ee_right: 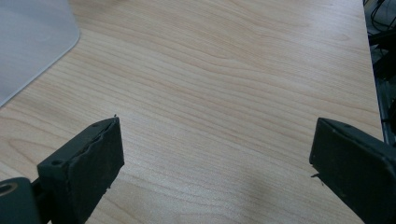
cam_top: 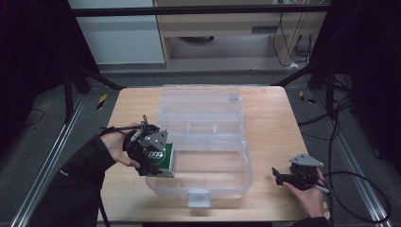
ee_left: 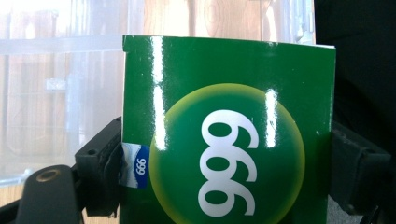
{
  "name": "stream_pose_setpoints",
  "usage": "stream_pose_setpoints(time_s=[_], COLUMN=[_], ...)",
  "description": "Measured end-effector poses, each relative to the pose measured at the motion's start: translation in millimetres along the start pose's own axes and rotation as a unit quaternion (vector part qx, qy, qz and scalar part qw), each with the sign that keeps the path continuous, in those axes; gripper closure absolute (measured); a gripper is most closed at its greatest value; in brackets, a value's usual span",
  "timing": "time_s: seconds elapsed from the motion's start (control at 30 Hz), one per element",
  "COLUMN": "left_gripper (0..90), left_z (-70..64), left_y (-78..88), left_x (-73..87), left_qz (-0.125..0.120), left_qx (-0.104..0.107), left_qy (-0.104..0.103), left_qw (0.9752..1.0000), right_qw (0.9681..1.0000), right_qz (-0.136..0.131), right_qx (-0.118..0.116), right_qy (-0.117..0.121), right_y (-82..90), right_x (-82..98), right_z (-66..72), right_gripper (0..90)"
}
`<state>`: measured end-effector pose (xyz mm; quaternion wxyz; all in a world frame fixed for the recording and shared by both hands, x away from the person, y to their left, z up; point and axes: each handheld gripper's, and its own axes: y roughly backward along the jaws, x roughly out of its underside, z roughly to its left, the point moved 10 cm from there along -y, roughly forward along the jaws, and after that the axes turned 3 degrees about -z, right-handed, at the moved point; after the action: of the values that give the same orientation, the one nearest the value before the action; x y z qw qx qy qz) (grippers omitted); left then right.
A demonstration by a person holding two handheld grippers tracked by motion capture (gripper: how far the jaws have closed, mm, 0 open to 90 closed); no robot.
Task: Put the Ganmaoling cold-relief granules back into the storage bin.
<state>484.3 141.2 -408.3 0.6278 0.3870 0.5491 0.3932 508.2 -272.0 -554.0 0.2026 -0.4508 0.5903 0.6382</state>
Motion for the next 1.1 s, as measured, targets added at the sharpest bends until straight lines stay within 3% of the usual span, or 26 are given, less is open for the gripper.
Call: stream_pose_setpoints(time_s=[0.4,1.1], left_gripper=[14.8,14.8], left_z=[-0.4,-2.7], left_y=[-15.3,-45.8], left_x=[-5.2,11.1], left_qz=[0.003,0.020], left_qx=[0.010,0.019], left_qy=[-0.004,0.012], left_qw=[0.9999,0.9995], right_qw=[1.0000,1.0000], right_qz=[0.000,0.003], right_qx=[-0.001,-0.004], right_qy=[0.002,0.003], right_y=[0.0,-0.8], right_x=[0.1,0.9], right_z=[0.1,2.3], right_gripper=[3.4,3.4])
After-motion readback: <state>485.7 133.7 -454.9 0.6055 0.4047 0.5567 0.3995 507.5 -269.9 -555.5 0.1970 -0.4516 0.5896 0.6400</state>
